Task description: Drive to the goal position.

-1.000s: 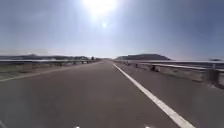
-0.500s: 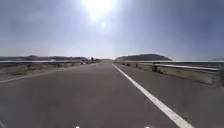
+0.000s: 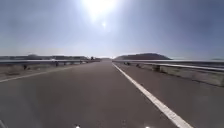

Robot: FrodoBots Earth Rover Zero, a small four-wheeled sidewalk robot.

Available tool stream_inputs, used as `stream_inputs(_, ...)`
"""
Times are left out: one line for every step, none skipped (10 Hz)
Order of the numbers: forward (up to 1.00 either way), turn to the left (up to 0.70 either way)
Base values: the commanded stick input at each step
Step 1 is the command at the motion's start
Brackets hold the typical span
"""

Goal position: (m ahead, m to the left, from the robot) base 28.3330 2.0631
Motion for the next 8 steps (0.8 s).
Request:
stream_inputs(0.70, 0.00)
stream_inputs(0.70, 0.00)
stream_inputs(0.70, 0.00)
stream_inputs(0.70, 0.00)
stream_inputs(0.70, 0.00)
stream_inputs(0.70, 0.00)
stream_inputs(0.70, 0.00)
stream_inputs(0.70, 0.00)
